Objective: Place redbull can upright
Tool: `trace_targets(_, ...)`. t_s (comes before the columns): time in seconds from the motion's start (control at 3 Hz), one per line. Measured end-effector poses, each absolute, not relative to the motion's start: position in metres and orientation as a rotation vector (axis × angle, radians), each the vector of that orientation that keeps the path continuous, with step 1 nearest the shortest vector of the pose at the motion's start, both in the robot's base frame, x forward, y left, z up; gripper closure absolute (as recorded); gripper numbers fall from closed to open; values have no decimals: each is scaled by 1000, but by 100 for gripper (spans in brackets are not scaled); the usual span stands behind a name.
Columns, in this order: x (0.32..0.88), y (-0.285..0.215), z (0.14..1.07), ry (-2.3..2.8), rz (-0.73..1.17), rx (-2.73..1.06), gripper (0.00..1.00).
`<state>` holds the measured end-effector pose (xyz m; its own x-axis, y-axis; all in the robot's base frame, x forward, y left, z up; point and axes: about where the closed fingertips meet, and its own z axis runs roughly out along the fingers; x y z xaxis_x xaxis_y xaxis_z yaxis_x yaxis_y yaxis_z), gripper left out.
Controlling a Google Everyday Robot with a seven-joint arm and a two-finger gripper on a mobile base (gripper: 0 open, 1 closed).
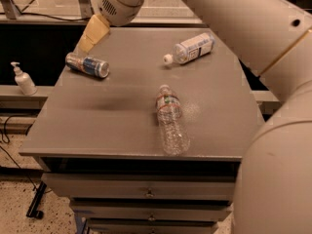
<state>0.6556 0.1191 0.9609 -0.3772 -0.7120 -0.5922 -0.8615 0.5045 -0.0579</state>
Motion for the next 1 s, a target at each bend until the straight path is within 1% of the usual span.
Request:
trace_targets(0.33, 680, 148, 951, 2209, 342, -1305, 0)
trace_targets(1.0, 712, 183, 910, 2299, 298, -1362, 0)
